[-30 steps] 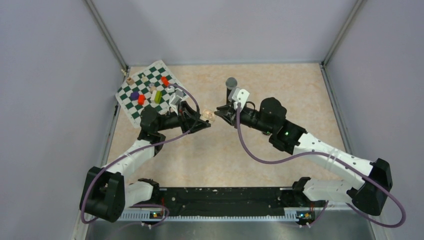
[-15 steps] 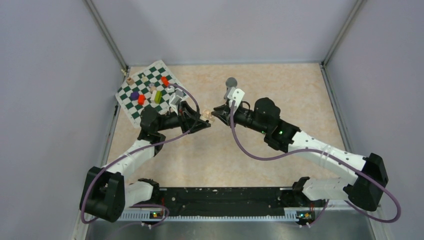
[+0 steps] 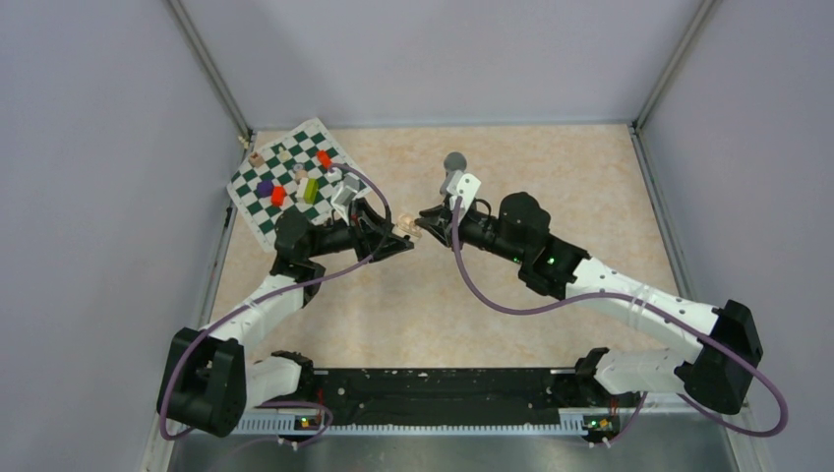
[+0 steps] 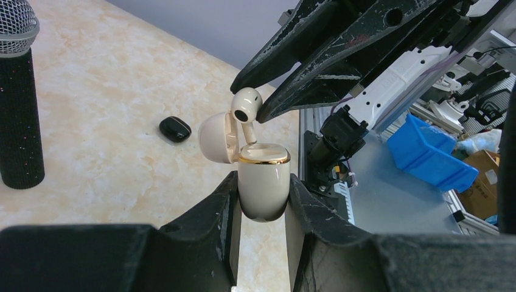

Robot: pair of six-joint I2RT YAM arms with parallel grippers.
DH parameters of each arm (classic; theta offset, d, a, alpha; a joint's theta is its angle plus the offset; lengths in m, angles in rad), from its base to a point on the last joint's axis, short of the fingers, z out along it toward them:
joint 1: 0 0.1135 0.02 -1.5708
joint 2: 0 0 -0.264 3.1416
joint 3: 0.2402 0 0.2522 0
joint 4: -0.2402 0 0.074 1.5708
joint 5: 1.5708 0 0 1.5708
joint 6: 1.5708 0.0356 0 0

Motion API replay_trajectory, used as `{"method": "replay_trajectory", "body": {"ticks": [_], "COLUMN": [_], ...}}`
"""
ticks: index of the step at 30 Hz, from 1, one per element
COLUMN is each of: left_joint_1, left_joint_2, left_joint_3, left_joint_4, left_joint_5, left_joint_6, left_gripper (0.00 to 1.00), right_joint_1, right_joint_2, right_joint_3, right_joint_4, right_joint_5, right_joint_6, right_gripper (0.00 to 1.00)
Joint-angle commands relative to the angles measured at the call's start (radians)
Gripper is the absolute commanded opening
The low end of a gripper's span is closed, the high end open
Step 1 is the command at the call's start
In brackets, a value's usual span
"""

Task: Insert the wireless bluetooth earbuds into the charging case
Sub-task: Place the earbud in the charging case.

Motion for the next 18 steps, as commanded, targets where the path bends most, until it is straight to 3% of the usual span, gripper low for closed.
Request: {"method": "replay_trajectory", "body": {"ticks": [1, 18], "left_joint_1": [0.006, 0.016], "left_joint_2": [-0.013, -0.010], "left_joint_3": [0.011, 0.002], "left_joint_4": [0.090, 0.084], "left_joint_5": [-0.007, -0.005], "left_joint_6": [-0.015, 0.003], "left_gripper": [0.00, 0.00], "right_joint_1": [0.022, 0.027], "right_joint_2": [0.007, 0.000], "right_joint_3": [0.038, 0.077], "right_joint_4": [0.021, -0.016], "right_joint_5": [-0.019, -0.015], "right_joint_6": [0.031, 0.051], "right_gripper": [0.00, 0.00]}}
